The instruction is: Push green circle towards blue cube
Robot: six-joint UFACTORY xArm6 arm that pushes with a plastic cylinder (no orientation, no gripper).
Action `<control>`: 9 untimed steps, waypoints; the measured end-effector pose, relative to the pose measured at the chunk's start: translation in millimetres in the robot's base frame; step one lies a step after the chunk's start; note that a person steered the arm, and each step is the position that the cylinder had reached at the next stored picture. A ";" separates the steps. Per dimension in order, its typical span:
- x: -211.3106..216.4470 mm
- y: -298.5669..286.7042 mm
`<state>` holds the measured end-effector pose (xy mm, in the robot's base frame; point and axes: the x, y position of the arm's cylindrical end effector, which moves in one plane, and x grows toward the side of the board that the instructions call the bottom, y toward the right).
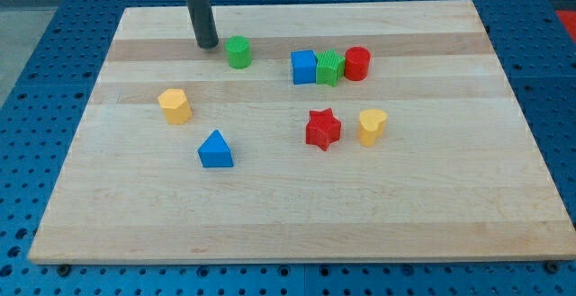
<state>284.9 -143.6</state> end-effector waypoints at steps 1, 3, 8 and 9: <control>0.2 6.9; 17.2 44.1; 21.1 94.0; 21.8 94.0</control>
<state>306.7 -49.6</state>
